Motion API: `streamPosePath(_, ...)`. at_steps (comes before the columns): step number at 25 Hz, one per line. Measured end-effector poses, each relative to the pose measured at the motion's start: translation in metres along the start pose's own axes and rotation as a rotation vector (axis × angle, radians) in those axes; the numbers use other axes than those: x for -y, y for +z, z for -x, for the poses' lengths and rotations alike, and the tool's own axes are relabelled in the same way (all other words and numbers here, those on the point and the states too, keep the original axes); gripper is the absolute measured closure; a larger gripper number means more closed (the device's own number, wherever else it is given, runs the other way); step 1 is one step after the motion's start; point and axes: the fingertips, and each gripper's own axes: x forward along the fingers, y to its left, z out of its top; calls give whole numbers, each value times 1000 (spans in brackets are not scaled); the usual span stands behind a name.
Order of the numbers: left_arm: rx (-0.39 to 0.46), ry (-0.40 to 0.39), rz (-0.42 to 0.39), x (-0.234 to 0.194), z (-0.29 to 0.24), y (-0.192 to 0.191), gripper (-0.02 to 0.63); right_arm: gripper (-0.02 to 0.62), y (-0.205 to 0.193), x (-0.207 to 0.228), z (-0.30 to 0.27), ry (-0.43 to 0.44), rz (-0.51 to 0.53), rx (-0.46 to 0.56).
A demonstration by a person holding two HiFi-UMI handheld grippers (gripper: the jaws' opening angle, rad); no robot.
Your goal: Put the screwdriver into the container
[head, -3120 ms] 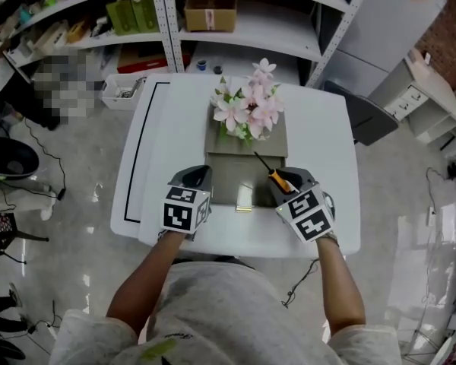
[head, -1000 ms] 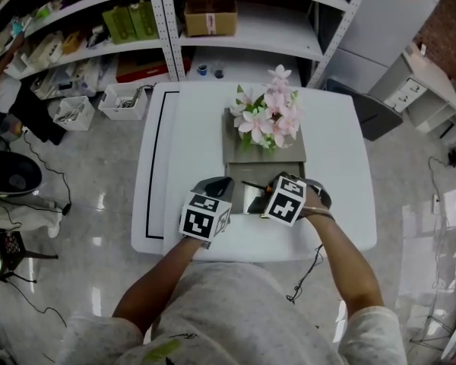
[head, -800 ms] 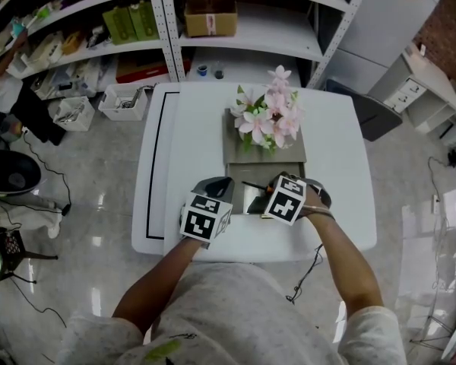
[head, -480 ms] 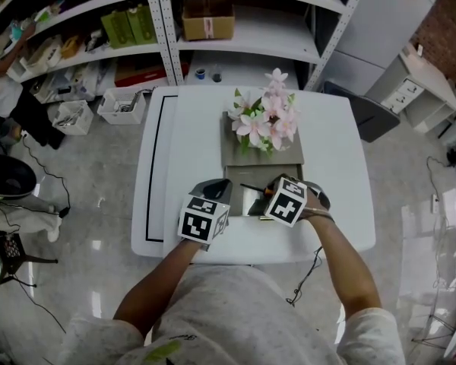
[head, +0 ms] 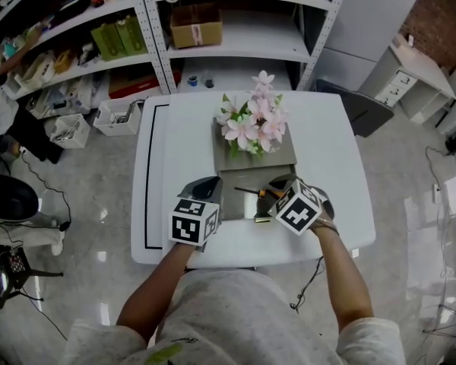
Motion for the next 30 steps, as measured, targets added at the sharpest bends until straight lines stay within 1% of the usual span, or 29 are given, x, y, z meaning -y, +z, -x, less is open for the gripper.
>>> streamPosePath(3,12,8,-8,-3,1,7,601,528,8,6,15,-30,-89,90)
streamPosePath(7,18,16,-13,-5,0,11,601,545,21,17,38,-37,-278,273)
streamPosePath(9,21,20,-13,-6,1,12,601,552,25,24,49,-56,-356,352)
streamPosePath(13,28,26,-12,-9,3,15,601,562,27,30,65,-103,-472,459)
streamPosePath(17,36,33,-16,-13,5,18,601,592,25,37,75,-158,-597,556)
streamPosePath(19,36,40,-18,-15,6,19,601,592,22,42,80,-189,-625,579)
streamPosePath(23,36,49,-15,-18,6,18,601,592,20,50,89,-240,-633,620)
streamPosePath(27,37,48,-11,-19,6,17,601,592,18,54,90,-259,-646,623)
streamPosePath(30,33,50,-10,-20,6,16,601,592,18,54,89,-257,-650,622)
